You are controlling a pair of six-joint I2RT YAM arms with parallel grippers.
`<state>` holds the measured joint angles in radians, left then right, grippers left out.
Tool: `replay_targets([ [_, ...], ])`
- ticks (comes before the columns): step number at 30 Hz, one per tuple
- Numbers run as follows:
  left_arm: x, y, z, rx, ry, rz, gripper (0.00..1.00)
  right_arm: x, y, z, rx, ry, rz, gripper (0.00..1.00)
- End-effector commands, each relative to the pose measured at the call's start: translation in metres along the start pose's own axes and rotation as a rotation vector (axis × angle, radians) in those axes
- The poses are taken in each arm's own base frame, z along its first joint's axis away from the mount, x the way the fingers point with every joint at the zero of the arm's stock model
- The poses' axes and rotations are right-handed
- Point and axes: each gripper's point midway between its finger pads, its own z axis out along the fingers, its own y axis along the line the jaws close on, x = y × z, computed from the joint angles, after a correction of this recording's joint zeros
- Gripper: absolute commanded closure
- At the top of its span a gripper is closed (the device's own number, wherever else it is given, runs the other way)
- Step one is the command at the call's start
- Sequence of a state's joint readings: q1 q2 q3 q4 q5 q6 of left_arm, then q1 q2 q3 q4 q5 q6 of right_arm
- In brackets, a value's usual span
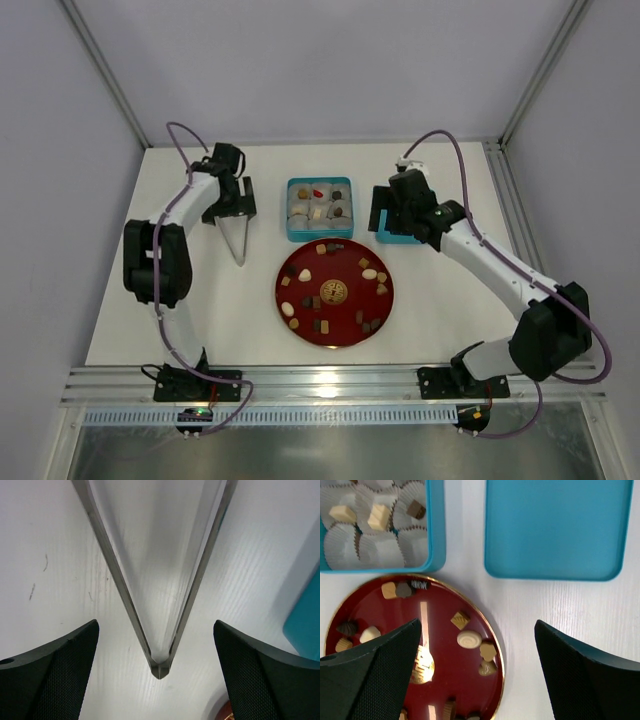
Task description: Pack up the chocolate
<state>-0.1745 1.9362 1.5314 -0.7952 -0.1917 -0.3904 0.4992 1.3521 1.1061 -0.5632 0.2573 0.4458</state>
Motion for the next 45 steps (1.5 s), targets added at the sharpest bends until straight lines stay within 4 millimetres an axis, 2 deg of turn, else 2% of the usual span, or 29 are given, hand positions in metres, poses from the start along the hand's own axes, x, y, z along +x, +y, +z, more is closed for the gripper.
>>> replay_targets([
  [1,-0.031,0.007,-0.059,0.020,-0.131,-0.018,0.06,-0.036,0.006,0.007,-0.005,-0.023,0.000,0.07],
  [2,-0.034,0.008,-0.068,0.021,-0.150,-0.021,0.06,-0.030,0.007,0.024,0.004,0.022,-0.011,0.12],
  [3,-0.036,0.010,-0.076,0.023,-0.169,-0.024,0.06,-0.041,0.009,0.028,0.000,0.015,-0.006,0.15],
  [4,-0.037,0.010,-0.083,0.033,-0.180,-0.027,0.06,-0.043,0.008,0.035,0.006,0.027,-0.014,0.18],
  [5,-0.040,0.009,-0.100,0.054,-0.217,-0.034,0.06,-0.045,0.003,0.046,0.029,0.044,-0.013,0.24],
  [8,-0.041,0.002,-0.128,0.138,-0.268,-0.051,0.07,-0.050,0.000,0.078,0.085,0.091,-0.055,0.30],
  [9,-0.040,-0.003,-0.136,0.170,-0.280,-0.056,0.07,-0.062,-0.005,0.081,0.125,0.076,-0.060,0.30],
  [10,-0.037,-0.010,-0.142,0.211,-0.284,-0.051,0.07,-0.055,-0.010,0.096,0.145,0.106,-0.066,0.30],
  [12,-0.034,-0.014,-0.157,0.253,-0.311,-0.044,0.07,-0.061,-0.018,0.106,0.133,0.118,-0.041,0.34],
  [14,-0.027,-0.023,-0.165,0.309,-0.306,-0.036,0.07,-0.059,-0.033,0.117,0.167,0.141,-0.018,0.35],
  [15,-0.025,-0.030,-0.174,0.344,-0.320,-0.025,0.07,-0.063,-0.050,0.120,0.187,0.144,0.013,0.35],
  [19,-0.010,-0.057,-0.192,0.433,-0.326,0.030,0.07,-0.061,-0.093,0.129,0.224,0.171,0.098,0.39],
  [25,0.000,-0.083,-0.203,0.534,-0.312,0.079,0.07,-0.051,-0.144,0.133,0.290,0.195,0.192,0.41],
  [29,0.009,-0.100,-0.206,0.582,-0.291,0.109,0.08,-0.038,-0.166,0.139,0.302,0.225,0.232,0.44],
  [30,0.012,-0.104,-0.206,0.589,-0.286,0.119,0.08,-0.036,-0.165,0.140,0.296,0.226,0.232,0.45],
  [32,0.015,-0.112,-0.205,0.604,-0.279,0.131,0.08,-0.035,-0.180,0.142,0.304,0.231,0.251,0.48],
  [36,0.022,-0.131,-0.207,0.651,-0.255,0.155,0.08,-0.030,-0.188,0.152,0.306,0.249,0.246,0.49],
  [40,0.026,-0.147,-0.210,0.678,-0.245,0.183,0.09,-0.024,-0.193,0.162,0.292,0.277,0.250,0.56],
  [45,0.028,-0.162,-0.207,0.696,-0.225,0.198,0.09,-0.030,-0.190,0.167,0.265,0.264,0.245,0.57],
])
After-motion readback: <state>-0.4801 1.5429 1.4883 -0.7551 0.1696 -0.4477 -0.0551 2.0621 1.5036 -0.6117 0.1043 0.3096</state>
